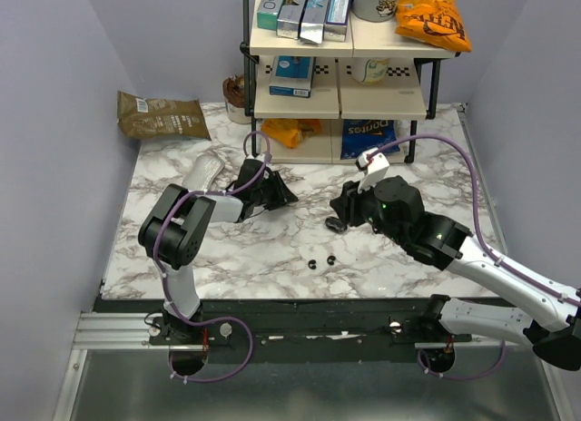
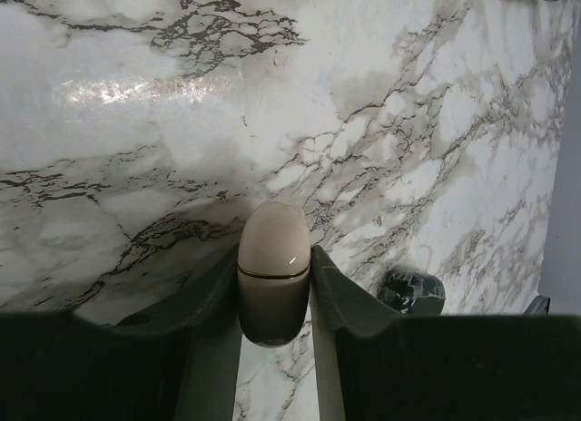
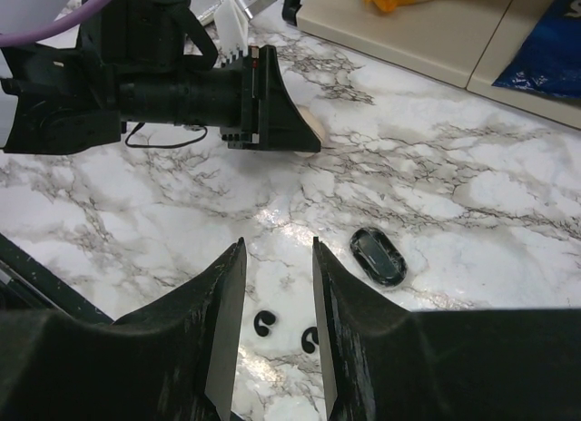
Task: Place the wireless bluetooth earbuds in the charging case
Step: Place the charging case at the center of the board, then pick up the charging case at the center of the board.
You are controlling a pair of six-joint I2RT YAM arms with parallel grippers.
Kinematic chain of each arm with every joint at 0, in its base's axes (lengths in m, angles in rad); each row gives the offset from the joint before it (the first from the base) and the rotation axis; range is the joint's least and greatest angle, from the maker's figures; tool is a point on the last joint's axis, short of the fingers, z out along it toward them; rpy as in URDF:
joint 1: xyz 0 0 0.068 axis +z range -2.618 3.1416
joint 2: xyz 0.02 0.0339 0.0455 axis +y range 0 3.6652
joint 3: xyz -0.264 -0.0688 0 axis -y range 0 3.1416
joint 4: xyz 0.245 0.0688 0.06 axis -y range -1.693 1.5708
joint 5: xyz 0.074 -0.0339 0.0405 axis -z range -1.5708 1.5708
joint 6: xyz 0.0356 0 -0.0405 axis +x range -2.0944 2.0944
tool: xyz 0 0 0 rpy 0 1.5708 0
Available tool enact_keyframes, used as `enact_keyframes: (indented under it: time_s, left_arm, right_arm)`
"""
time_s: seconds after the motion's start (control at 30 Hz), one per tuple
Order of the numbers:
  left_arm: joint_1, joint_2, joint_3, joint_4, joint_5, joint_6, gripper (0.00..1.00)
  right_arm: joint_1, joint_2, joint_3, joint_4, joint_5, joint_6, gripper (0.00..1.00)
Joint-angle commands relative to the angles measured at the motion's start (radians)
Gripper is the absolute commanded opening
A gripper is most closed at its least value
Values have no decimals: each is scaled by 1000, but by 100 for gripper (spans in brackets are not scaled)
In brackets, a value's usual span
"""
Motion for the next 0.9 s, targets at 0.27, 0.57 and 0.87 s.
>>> enact_keyframes:
  time_s: [0.27, 0.57, 0.87]
  left_arm:
    - [25, -15, 0, -126, -21, 41, 50]
    - [126, -222, -44, -356, -53, 146, 52]
    - [13, -506, 0, -600, -442, 287, 68]
  right_arm:
    - [-2, -24, -21, -10, 21, 0, 44]
    - [-1, -16, -33, -7, 28, 2, 45]
    - [-2, 11, -73, 6, 184, 81, 45]
